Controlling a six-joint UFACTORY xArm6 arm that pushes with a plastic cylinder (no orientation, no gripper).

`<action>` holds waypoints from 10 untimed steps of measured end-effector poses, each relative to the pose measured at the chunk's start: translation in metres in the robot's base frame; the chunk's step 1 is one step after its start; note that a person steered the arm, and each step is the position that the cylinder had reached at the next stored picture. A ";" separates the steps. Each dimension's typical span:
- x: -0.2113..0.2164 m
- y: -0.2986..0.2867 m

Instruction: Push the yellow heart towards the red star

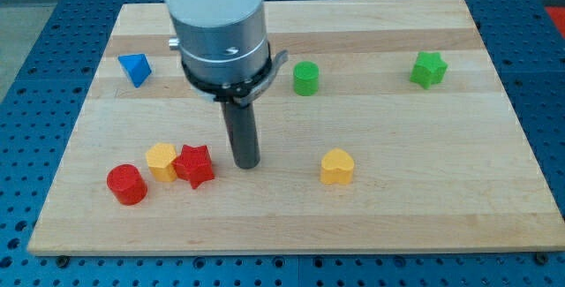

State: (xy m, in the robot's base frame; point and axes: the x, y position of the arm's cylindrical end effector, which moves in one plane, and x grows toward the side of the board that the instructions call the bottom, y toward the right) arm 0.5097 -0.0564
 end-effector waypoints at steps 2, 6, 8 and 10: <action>-0.027 0.035; -0.063 0.096; -0.063 0.126; -0.057 0.142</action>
State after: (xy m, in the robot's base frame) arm 0.4527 0.0859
